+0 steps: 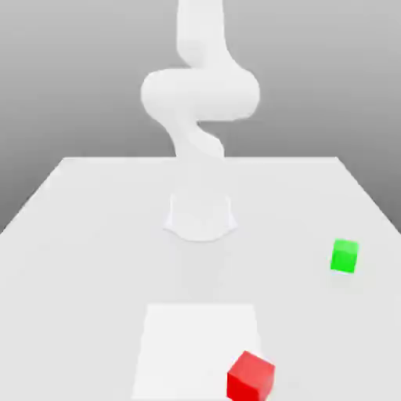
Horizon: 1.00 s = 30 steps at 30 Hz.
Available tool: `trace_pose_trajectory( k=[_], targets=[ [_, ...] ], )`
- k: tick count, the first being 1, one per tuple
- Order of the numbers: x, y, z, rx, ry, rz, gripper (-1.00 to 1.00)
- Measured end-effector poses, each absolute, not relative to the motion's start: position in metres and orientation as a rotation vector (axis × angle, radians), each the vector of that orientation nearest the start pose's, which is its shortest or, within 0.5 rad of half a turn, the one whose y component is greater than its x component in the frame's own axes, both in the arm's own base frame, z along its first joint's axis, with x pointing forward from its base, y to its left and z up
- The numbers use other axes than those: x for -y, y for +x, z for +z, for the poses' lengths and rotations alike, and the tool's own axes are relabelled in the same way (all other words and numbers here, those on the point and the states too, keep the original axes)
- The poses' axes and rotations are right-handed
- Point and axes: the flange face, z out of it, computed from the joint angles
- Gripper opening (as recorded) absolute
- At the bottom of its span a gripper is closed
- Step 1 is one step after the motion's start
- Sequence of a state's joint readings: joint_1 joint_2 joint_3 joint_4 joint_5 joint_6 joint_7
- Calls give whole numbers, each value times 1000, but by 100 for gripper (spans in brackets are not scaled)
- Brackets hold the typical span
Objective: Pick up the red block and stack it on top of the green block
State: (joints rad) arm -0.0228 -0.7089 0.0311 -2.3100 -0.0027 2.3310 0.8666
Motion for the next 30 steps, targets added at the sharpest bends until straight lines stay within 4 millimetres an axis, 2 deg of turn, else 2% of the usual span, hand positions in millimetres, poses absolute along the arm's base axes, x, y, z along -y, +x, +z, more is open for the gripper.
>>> trace_pose_trajectory(
  k=[3, 7, 11, 14, 19, 25, 30],
  targets=[
    [-15, 418, 629, -1234, -2473, -845, 0],
    [-24, 458, 563, -1377, -2487, -711, 0],
    [-33, 486, 492, -1515, -2491, -573, 0],
    [-39, 500, 437, -1618, -2486, -467, 0],
    [-52, 509, 343, -1782, -2467, -285, 0],
    [-68, 496, 234, -1981, -2416, -55, 0],
    [-72, 492, 162, -2026, -2399, -2, 0]
  ],
)
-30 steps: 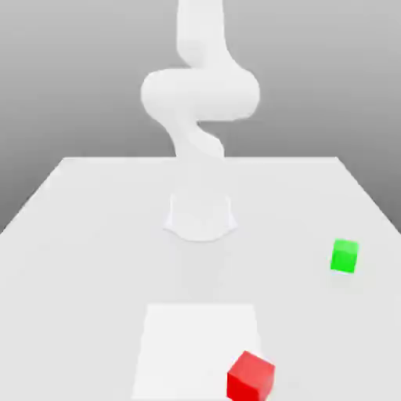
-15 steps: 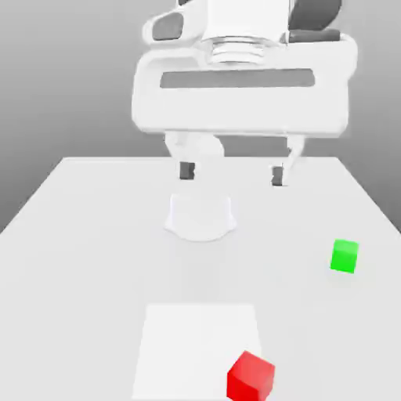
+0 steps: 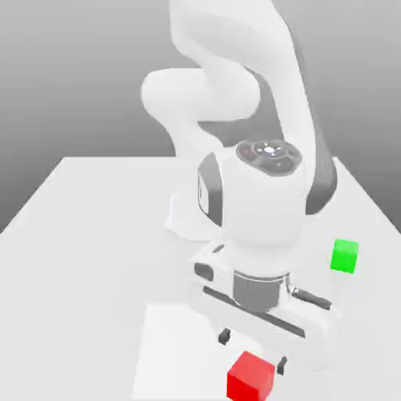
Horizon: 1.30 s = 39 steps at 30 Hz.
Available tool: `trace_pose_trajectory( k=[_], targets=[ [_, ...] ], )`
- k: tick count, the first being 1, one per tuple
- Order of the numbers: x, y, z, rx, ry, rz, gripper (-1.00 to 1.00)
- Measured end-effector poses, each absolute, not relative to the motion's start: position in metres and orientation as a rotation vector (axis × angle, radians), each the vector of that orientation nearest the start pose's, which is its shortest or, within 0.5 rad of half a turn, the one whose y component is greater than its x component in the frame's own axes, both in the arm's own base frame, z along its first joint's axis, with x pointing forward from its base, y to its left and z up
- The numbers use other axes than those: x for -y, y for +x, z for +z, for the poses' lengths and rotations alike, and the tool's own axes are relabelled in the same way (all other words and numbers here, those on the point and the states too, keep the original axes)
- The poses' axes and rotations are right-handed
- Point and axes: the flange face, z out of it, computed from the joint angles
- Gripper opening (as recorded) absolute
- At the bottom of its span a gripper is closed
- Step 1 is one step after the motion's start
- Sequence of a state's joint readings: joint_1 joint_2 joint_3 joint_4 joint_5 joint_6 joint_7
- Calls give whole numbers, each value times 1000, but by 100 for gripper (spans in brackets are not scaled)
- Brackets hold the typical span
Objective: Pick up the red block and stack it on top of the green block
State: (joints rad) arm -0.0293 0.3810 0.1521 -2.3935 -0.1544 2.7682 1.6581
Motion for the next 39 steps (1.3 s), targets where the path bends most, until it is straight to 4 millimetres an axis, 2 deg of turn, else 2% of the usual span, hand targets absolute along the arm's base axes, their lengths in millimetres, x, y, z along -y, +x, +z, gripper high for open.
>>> trace_pose_trajectory(
  k=[1, 6, 7, 8, 12, 13, 15, 18, 20, 22, 24, 29, 31, 39],
  targets=[
    [-72, 491, 151, -2026, -2400, -1, -100],
    [-72, 491, 151, -2025, -2398, -3, -100],
    [-72, 491, 146, -2025, -2399, -2, -100],
    [-72, 491, 150, -2026, -2399, -2, -100],
    [-72, 491, 195, -2026, -2398, -2, -100],
    [-81, 487, 206, -1997, -2419, 2, -100],
    [-127, 464, 220, -1837, -2526, 22, -100],
    [-197, 414, 235, -1543, -2697, 45, -100],
    [-250, 364, 242, -1285, -2825, 55, -100],
    [-290, 310, 247, -1029, -2930, 59, -100],
    [-302, 273, 250, -859, -2989, 54, -100],
    [-315, 176, 248, -386, -3111, 12, -100],
    [-316, 164, 241, -316, -3125, -3, -100],
    [-316, 163, 194, -302, -3128, -13, -100]
  ],
)
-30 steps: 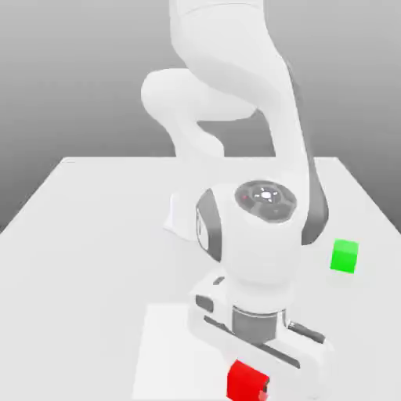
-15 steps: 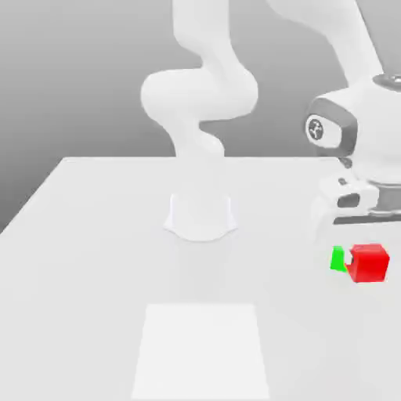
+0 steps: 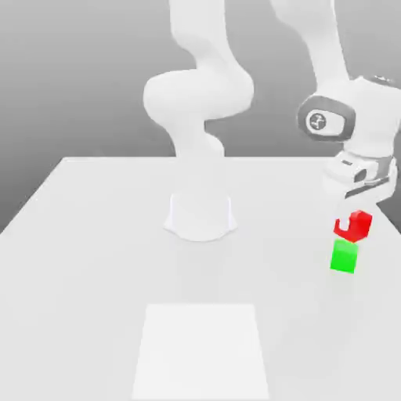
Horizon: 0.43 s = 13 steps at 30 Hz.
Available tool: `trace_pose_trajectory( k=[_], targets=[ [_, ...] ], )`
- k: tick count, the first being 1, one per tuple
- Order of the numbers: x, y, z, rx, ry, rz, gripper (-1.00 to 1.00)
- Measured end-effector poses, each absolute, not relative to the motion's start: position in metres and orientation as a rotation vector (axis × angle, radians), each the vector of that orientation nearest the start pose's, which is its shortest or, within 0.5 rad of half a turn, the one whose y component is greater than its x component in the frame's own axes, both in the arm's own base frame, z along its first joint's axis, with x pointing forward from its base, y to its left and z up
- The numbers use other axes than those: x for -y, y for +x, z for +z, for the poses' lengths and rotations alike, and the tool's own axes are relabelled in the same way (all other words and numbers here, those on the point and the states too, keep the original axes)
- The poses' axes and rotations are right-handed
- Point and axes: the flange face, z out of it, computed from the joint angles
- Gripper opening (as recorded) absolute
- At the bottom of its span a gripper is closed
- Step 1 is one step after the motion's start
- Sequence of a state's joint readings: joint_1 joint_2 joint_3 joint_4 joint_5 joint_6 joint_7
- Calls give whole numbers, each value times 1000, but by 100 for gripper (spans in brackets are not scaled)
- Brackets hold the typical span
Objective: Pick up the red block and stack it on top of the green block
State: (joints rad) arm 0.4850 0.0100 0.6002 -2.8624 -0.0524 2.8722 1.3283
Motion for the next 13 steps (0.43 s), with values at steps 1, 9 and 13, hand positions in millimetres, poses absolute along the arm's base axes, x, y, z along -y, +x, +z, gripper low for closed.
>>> trace_pose_trajectory(
  k=[1, 9, 13],
  targets=[
    [-315, 162, 187, -302, -3128, -9, -100],
    [-316, 159, 182, -290, -3128, -4, 100],
    [-319, 160, 205, -287, -3131, -17, 100]
  ],
)
